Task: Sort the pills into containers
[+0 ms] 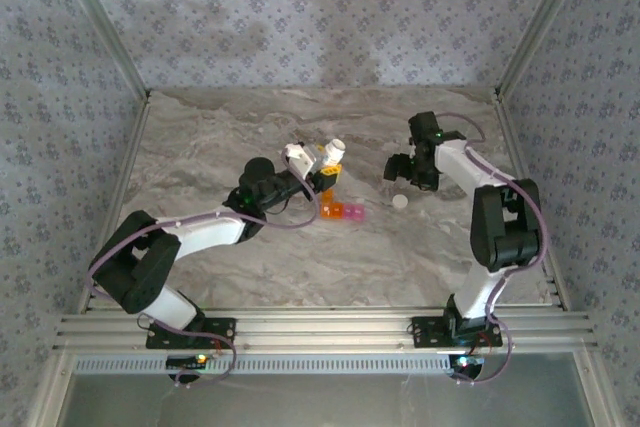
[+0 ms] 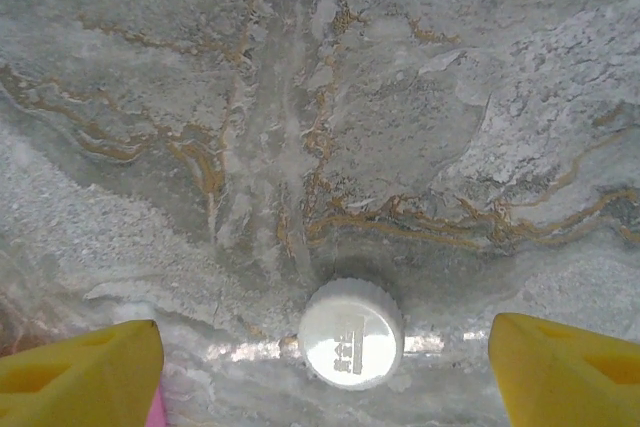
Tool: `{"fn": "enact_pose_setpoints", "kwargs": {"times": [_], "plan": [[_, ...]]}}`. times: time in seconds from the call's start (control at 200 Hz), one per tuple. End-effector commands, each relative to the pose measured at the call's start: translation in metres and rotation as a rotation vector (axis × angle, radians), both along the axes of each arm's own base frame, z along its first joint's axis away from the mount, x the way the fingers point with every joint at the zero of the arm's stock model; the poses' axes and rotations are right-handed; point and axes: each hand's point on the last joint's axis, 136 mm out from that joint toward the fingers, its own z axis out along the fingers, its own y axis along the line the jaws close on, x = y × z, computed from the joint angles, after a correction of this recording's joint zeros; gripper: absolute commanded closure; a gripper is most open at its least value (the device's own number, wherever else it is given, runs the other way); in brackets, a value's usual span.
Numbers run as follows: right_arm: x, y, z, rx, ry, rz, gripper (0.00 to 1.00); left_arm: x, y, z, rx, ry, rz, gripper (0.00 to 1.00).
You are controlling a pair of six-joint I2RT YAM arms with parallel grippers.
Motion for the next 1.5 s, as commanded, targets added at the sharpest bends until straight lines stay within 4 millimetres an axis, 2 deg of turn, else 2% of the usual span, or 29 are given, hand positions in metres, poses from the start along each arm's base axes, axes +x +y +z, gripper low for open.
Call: {"fn": "enact_pose_setpoints", "kwargs": {"times": [0.0,0.195,0.51,0.865,1.089,1.324,1.499], "plan": [[-0.012,0.001,-0.009,-0.073,0.066,0.039,0.16,-0.005,0.004,0.02,-0.052,-0.046,-0.015,1.0],[-0.024,0.001,-0.026,-0.115,0.115,0.061,0.19,-0.007,0.009,0.015,-0.045,-0.039,-0.008,1.0],[-0.026,0.006,-0.041,-0.123,0.143,0.077,0.31,-0.007,0.011,0.016,-0.053,-0.035,-0.007,1.0],[-0.032,0.007,-0.055,-0.128,0.17,0.087,0.36,-0.008,0.014,0.013,-0.049,-0.031,-0.002,1.0],[-0.034,0.008,-0.057,-0.124,0.17,0.089,0.41,-0.008,0.014,0.013,-0.05,-0.03,-0.005,1.0],[-0.034,0.009,-0.054,-0.116,0.168,0.091,0.54,-0.008,0.013,0.012,-0.05,-0.026,-0.01,1.0],[-0.028,0.011,-0.039,-0.111,0.128,0.093,0.59,-0.006,0.015,0.007,-0.052,-0.024,-0.008,1.0]]}}
